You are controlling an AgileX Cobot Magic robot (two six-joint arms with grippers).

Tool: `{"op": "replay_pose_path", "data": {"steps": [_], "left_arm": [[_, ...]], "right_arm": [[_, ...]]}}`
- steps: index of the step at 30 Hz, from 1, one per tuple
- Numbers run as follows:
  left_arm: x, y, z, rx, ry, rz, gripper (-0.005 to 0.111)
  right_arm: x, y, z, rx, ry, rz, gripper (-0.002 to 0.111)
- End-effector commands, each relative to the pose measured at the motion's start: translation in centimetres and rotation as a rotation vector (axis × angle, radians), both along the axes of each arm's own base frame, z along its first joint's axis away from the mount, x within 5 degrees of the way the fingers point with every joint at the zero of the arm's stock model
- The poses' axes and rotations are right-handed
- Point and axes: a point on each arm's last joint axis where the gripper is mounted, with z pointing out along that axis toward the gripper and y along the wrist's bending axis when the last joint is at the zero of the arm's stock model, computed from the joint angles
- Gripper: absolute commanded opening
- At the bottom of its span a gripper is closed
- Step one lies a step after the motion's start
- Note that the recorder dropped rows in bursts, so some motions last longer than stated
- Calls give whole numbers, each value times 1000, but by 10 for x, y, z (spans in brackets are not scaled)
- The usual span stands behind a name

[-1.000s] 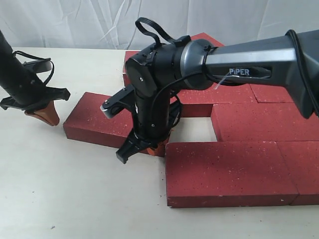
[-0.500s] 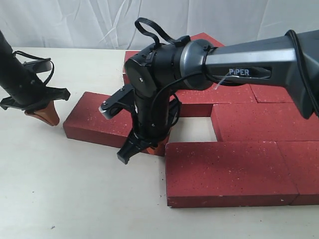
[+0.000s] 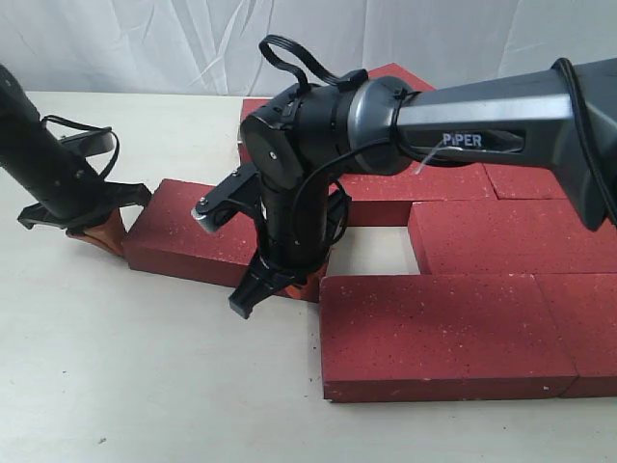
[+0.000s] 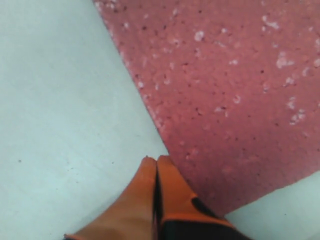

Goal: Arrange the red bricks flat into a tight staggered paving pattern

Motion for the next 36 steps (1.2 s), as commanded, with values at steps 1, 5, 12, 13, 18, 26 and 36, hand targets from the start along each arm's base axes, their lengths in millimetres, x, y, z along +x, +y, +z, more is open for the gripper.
{"op": "replay_pose_path", "data": {"steps": [1,5,12,13,18,26,36], "left_arm": [[0,-11,1,-16,-11,-17,0],[-4,-11,1,-22,30,-35,0],[-11,-12,10,-33,76,-68,0],[-12,-12,11,-32,74,-71,0],[-14,-12,19,-28,83,-64,0],[-18,-11,19,-29,100,-69,0],[-26,-13,12,-45,130,-52,0]], "right_arm": [[3,-2,5,-7,-36,24,-1],[3,-2,5,-7,-36,24,-1],[3,-2,5,-11,-31,23,-1],[2,-2,5,-13,-30,23,-1],[2,-2,6,-9,-29,21,-1],[-1,-1,22,39,-38,7,-1],[-5,1,31,100,-3,-8,-1]]}}
